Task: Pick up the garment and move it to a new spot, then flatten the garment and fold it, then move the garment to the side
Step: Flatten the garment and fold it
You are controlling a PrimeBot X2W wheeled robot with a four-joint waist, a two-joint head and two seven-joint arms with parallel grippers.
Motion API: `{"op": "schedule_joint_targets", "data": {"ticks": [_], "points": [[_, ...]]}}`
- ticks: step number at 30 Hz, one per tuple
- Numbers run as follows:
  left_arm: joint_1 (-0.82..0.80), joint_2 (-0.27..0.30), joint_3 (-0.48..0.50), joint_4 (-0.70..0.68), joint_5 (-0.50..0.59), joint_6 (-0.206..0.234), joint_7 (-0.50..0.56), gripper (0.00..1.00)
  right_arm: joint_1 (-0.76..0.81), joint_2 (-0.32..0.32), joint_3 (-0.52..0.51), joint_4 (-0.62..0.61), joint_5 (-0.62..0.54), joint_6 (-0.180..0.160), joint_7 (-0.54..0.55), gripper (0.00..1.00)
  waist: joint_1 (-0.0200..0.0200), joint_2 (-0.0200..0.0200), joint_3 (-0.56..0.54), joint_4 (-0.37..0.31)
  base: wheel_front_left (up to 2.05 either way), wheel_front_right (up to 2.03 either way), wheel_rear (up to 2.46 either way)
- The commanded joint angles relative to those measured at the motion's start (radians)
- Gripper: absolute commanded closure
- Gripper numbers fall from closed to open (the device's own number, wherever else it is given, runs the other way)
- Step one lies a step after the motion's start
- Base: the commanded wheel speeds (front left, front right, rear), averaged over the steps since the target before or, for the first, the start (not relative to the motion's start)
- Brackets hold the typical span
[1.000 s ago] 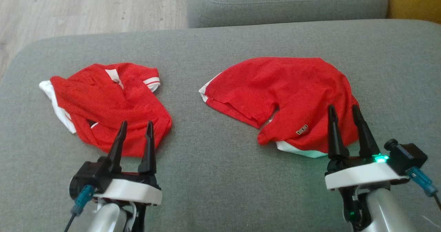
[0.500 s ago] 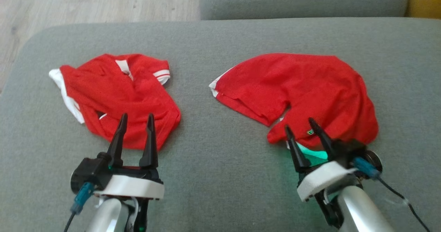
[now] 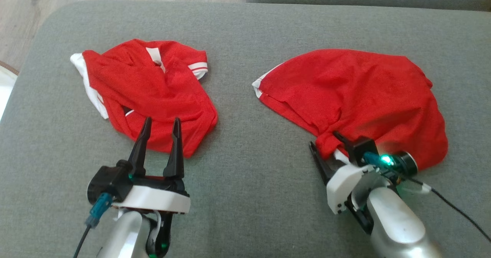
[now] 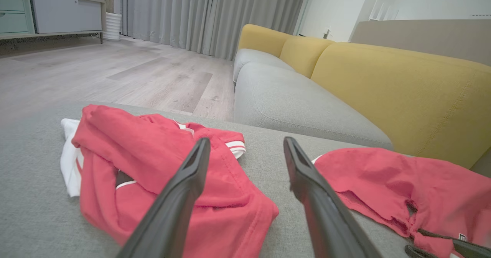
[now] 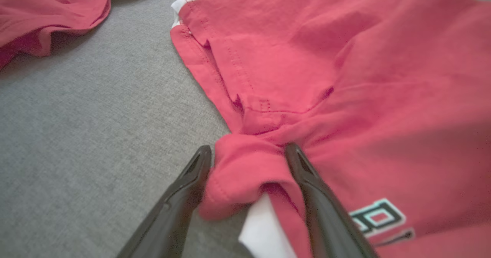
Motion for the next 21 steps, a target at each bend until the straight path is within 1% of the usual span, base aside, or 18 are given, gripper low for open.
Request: {"op": "schedule_joint_targets", "data": {"ticks": [1, 3, 4, 5, 6, 10, 12, 13, 15, 17, 19, 21], "points": [[-0.047, 0.001, 0.04, -0.025, 0.014, -0.004, -0.009, 0.0, -0.022, 0.0, 0.027, 0.019, -0.011, -0.001, 0.023, 0.0, 0.0, 0.0, 0.004, 0.005, 0.0, 0.0, 0.0], [-0.05, -0.002, 0.042, -0.022, 0.016, -0.006, -0.009, 0.0, -0.034, 0.0, 0.032, 0.043, -0.01, -0.001, 0.027, 0.0, 0.0, 0.0, 0.004, 0.008, 0.0, 0.0, 0.0], [-0.052, -0.004, 0.043, -0.02, 0.018, -0.007, -0.009, 0.0, -0.039, 0.0, 0.033, 0.053, -0.008, -0.001, 0.025, 0.16, 0.0, 0.0, 0.003, 0.009, 0.0, 0.0, 0.0], [-0.054, -0.005, 0.045, -0.018, 0.019, -0.008, -0.009, 0.0, -0.045, 0.0, 0.031, 0.058, 0.0, -0.001, 0.018, 0.83, 0.0, 0.0, 0.003, 0.009, 0.0, 0.0, 0.0], [-0.056, -0.007, 0.048, -0.018, 0.02, -0.009, -0.009, 0.0, -0.052, 0.0, 0.03, 0.059, 0.008, -0.001, 0.006, 1.0, 0.0, 0.0, 0.001, 0.009, 0.0, 0.0, 0.0], [-0.056, -0.012, 0.059, -0.018, 0.025, -0.011, -0.009, 0.0, -0.081, 0.0, 0.038, 0.043, 0.06, -0.001, -0.054, 1.0, 0.0, 0.0, -0.014, 0.005, 0.0, 0.0, 0.0], [-0.053, -0.015, 0.064, -0.017, 0.028, -0.012, -0.009, 0.0, -0.101, 0.0, 0.058, 0.027, 0.097, -0.001, -0.083, 1.0, 0.0, 0.0, -0.027, 0.004, 0.0, 0.0, 0.0], [-0.047, -0.017, 0.069, -0.017, 0.028, -0.013, -0.009, 0.0, -0.125, 0.0, 0.09, 0.002, 0.155, -0.001, -0.104, 1.0, 0.0, 0.0, -0.041, 0.005, 0.0, 0.0, 0.0], [-0.039, -0.02, 0.073, -0.017, 0.029, -0.013, -0.009, 0.0, -0.154, 0.0, 0.135, -0.036, 0.233, -0.001, -0.119, 1.0, 0.0, 0.0, -0.056, 0.007, 0.0, 0.0, 0.0], [-0.029, -0.022, 0.081, -0.018, 0.028, -0.012, -0.009, 0.0, -0.184, 0.0, 0.171, -0.081, 0.351, -0.001, -0.124, 1.0, 0.0, 0.0, -0.072, 0.01, 0.0, 0.0, 0.0], [-0.015, -0.024, 0.093, -0.022, 0.021, -0.01, -0.009, 0.0, -0.233, 0.0, 0.219, -0.127, 0.421, -0.001, -0.132, 1.0, 0.0, 0.0, -0.089, 0.012, 0.0, 0.0, 0.0], [-0.001, -0.026, 0.1, -0.025, 0.018, -0.01, -0.009, 0.0, -0.283, 0.0, 0.245, -0.176, 0.499, -0.001, -0.144, 1.0, 0.0, 0.0, -0.103, 0.015, 0.0, 0.0, 0.0]]}}
